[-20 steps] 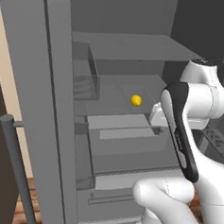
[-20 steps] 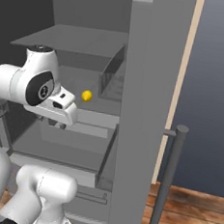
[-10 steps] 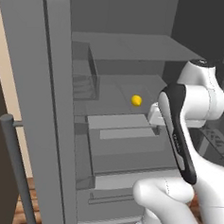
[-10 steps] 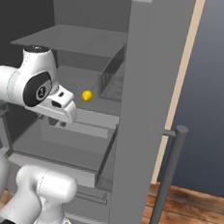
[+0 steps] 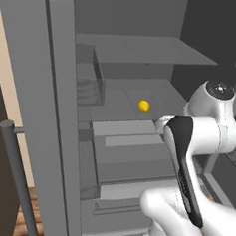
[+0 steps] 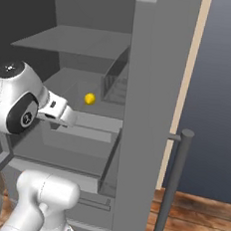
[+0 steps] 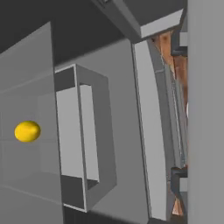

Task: Retrieve a lemon from the fridge and place it on the cutting board with the fish.

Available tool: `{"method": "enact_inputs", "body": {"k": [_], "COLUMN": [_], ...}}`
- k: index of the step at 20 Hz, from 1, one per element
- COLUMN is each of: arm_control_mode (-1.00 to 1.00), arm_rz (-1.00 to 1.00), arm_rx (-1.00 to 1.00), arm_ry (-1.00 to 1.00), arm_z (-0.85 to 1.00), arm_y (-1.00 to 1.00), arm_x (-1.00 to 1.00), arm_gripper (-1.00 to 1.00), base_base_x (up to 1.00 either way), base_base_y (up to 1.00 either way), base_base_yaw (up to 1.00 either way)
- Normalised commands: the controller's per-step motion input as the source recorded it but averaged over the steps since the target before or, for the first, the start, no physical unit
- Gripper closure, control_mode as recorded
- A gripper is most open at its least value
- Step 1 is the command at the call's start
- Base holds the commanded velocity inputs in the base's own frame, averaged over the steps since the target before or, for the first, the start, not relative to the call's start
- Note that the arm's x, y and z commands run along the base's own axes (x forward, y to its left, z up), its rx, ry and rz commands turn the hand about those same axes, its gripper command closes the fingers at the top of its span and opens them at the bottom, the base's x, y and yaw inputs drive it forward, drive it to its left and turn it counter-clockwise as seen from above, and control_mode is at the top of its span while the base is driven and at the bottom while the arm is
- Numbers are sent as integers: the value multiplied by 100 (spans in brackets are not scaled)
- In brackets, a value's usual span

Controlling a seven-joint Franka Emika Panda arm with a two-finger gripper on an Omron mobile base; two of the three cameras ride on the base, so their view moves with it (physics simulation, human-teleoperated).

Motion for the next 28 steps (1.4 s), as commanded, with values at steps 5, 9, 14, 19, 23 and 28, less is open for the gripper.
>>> {"method": "enact_inputs", "body": {"k": [5, 9, 14, 19, 23, 28], "arm_control_mode": [-100, -100, -100, -100, -100, -100], "arm_rz": [0, 0, 0, 0, 0, 0], "arm_rx": [0, -1, -3, 0, 0, 0], "arm_ry": [-24, -12, -1, 1, 0, 0], "arm_z": [14, 20, 14, 0, 0, 0], "arm_y": [0, 0, 0, 3, 0, 0], "arm_x": [1, 35, 50, 63, 64, 54], "arm_gripper": [-100, -100, -100, -100, -100, -100], "base_base_x": [0, 0, 0, 0, 0, 0], "base_base_y": [0, 0, 0, 0, 0, 0], "base_base_yaw": [0, 0, 0, 0, 0, 0]}}
